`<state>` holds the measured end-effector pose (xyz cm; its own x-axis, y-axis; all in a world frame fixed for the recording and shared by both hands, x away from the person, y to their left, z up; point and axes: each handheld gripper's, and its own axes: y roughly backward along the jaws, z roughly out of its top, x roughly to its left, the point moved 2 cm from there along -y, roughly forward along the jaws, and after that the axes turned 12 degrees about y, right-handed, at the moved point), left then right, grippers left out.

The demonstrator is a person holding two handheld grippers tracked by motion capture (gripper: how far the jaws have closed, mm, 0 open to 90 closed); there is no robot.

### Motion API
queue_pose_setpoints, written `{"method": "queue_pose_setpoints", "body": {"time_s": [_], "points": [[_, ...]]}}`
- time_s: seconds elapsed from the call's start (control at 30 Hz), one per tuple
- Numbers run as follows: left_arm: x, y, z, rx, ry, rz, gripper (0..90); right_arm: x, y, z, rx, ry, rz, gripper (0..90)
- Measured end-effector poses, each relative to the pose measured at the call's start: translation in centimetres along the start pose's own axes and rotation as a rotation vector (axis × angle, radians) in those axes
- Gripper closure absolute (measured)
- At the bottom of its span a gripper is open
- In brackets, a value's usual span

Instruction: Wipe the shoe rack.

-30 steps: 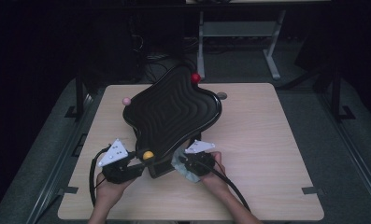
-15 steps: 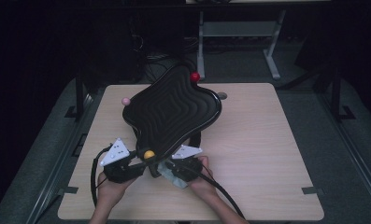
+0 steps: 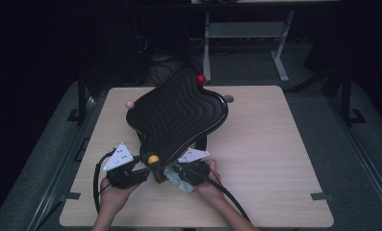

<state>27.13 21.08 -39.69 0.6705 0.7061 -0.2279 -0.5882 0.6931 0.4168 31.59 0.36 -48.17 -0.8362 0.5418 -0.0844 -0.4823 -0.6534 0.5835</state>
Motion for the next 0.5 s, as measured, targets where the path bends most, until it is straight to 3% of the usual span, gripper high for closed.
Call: {"method": "queue_pose_setpoints", "body": {"time_s": [0.07,0.13,0.23,0.3,0.5], "points": [[0.0,0.0,0.0,-0.001,-0.002,0.0,60.0,-0.4,0.2,-0.1,-0.002,-0.017,-0.004,80.3],[0.0,0.0,0.0,0.0,-0.001,0.0,60.0,0.1,0.0,0.0,-0.008,-0.019,0.018,79.9],[0.0,0.0,0.0,0.002,-0.003,0.002,60.0,0.9,-0.4,0.3,-0.012,0.013,0.046,78.2],[0.0,0.0,0.0,0.001,0.0,0.002,59.8,0.9,-0.3,0.4,-0.011,0.02,0.04,74.5],[0.0,0.0,0.1,0.002,-0.002,0.004,59.7,1.2,-0.3,0.9,-0.041,-0.008,0.074,77.5]]}}
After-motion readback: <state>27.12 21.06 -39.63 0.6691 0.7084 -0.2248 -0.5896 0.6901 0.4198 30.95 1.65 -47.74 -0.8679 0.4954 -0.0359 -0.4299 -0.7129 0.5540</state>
